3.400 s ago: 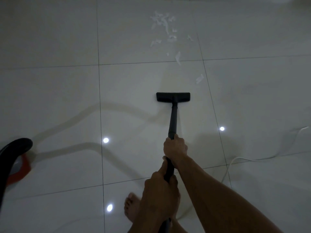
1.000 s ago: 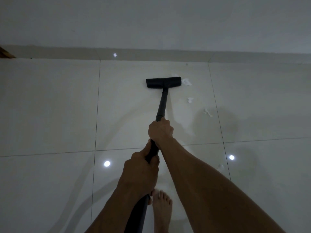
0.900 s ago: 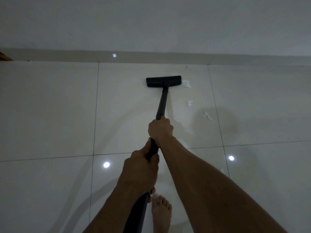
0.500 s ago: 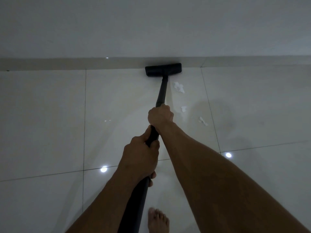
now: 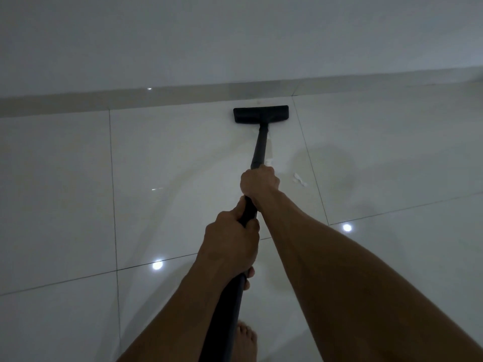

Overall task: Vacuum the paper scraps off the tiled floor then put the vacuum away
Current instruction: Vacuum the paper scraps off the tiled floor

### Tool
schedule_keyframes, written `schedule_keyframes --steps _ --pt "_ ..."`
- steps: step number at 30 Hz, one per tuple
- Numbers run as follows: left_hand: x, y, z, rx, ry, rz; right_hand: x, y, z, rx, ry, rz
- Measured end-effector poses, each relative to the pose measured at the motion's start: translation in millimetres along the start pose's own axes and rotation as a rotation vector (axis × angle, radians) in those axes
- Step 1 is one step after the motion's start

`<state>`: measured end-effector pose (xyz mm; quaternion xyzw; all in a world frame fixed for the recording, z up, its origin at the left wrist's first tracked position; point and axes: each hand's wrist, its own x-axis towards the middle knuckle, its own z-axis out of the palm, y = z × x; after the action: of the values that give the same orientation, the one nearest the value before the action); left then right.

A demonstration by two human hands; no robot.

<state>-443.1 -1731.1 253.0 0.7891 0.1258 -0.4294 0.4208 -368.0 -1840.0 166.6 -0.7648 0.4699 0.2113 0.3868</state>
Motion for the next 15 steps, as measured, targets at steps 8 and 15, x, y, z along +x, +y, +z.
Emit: schedule_keyframes --steps 8,15 --pt "-53 -28 18 0.186 0.024 0.124 -46 47 -5 -0.014 -0.011 -0.012" --pt "-95 -62 37 0.268 0.024 0.211 -84 92 -5 0.011 -0.004 0.009"
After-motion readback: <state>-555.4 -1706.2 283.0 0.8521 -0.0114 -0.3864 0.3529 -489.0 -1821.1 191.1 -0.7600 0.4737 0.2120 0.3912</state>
